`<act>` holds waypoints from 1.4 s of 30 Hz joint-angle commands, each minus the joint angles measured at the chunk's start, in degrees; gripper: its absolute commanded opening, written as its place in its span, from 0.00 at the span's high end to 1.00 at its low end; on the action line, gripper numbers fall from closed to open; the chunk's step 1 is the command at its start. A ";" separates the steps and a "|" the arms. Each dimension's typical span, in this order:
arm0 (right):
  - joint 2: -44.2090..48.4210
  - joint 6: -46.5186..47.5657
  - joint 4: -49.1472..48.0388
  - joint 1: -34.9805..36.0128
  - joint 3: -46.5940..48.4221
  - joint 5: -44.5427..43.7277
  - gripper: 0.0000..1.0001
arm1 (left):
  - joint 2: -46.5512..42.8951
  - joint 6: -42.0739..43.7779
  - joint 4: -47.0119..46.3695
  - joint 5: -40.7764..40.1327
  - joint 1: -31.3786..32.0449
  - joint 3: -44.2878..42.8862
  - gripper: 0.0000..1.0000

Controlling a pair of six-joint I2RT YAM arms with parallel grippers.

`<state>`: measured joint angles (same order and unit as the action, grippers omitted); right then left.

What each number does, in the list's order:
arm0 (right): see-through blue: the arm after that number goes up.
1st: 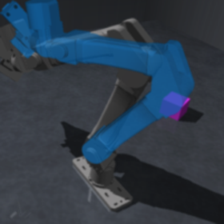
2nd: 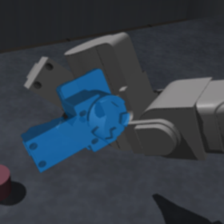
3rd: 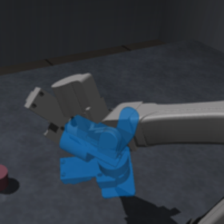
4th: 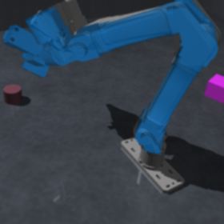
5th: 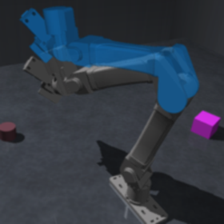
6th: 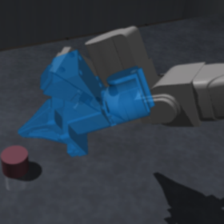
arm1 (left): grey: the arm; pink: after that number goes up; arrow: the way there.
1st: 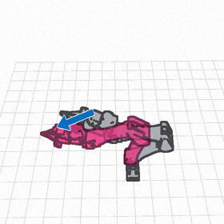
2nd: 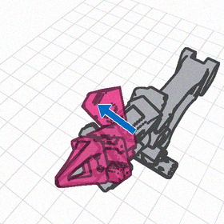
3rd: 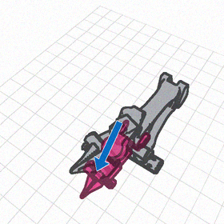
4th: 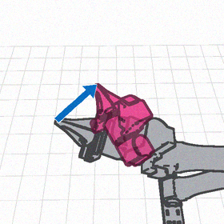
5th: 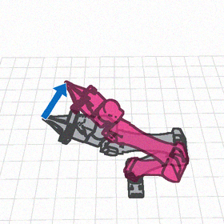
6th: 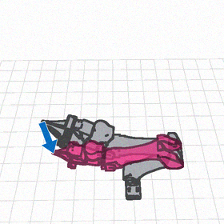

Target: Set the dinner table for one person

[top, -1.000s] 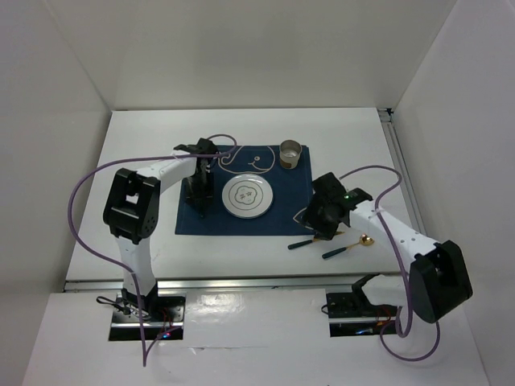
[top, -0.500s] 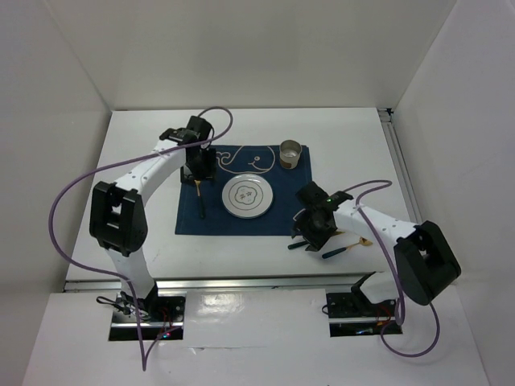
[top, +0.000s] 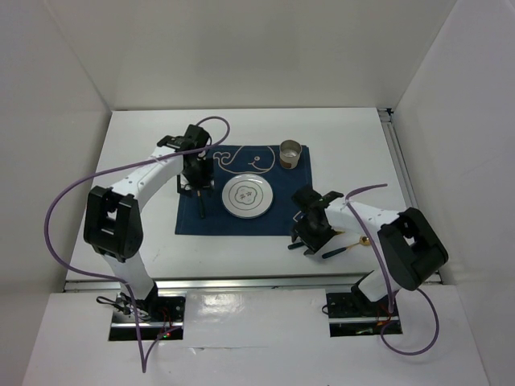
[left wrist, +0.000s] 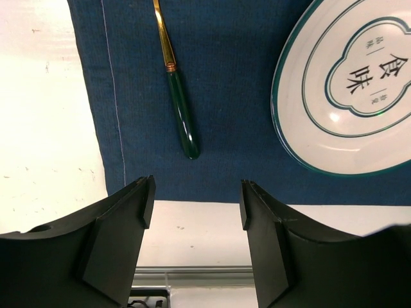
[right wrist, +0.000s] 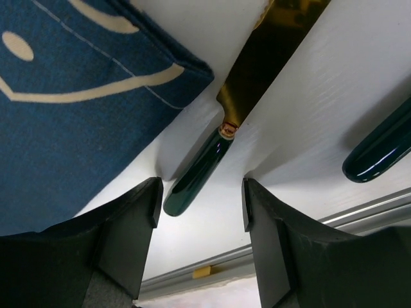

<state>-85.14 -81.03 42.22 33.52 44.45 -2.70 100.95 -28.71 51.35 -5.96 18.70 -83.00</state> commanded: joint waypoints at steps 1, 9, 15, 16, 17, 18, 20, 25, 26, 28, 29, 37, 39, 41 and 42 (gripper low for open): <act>-0.90 -4.74 -1.08 0.50 -0.50 -3.27 0.37 | -3.48 -0.47 -0.02 0.68 0.29 -0.32 0.28; -0.82 -9.67 5.77 0.50 0.20 -8.10 0.68 | -4.00 -0.47 -0.02 1.30 0.29 -0.32 0.28; 5.59 -9.93 10.60 1.11 1.16 -13.37 0.95 | -4.00 -0.47 -0.02 0.77 0.29 -0.32 0.28; 7.17 -7.76 11.13 1.63 1.78 -14.86 0.98 | -4.00 -0.47 -0.55 0.77 0.29 -0.32 0.28; 7.18 -6.26 11.83 2.25 2.48 -17.58 1.00 | -4.00 -0.47 -0.55 0.77 0.29 -0.32 0.28; 7.88 -0.41 11.23 2.25 4.66 -18.73 1.00 | -4.00 -0.47 -0.55 1.29 0.29 -0.32 0.28; 7.37 8.91 8.43 2.25 8.61 -20.42 1.00 | -4.00 0.05 -0.55 1.30 0.29 -0.32 0.28; -1.04 41.70 -3.63 2.25 17.23 -12.16 0.99 | -4.53 0.06 -0.03 0.24 0.29 -0.32 0.28; -3.34 44.01 -2.94 2.25 19.08 -10.68 0.99 | -4.53 0.06 -0.02 0.24 0.29 -0.32 0.28; -10.17 49.19 -1.97 2.25 23.66 -10.04 0.99 | -4.53 0.06 -0.02 0.24 0.29 -0.32 0.28; -12.22 50.00 -1.01 2.25 24.97 -9.00 0.99 | -4.53 0.06 -0.02 0.24 0.29 -0.32 0.28; -20.32 52.73 -3.54 2.25 29.20 -7.14 0.99 | -5.67 0.58 1.03 -0.81 0.29 0.21 0.28; -21.81 52.73 -4.34 2.25 29.90 -7.14 0.99 | -5.67 0.58 1.03 -0.81 -0.24 0.21 0.28; -23.39 52.04 -4.34 1.73 31.40 -7.14 0.95 | -5.67 0.58 1.03 -0.81 -0.24 0.21 0.28; -23.92 52.03 -3.64 1.73 31.93 -7.93 0.93 | -5.67 0.58 1.03 -0.81 -0.24 0.21 0.28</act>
<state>-107.53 -30.06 39.92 35.38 72.64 -9.80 97.58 -28.64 51.40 -5.96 18.68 -82.98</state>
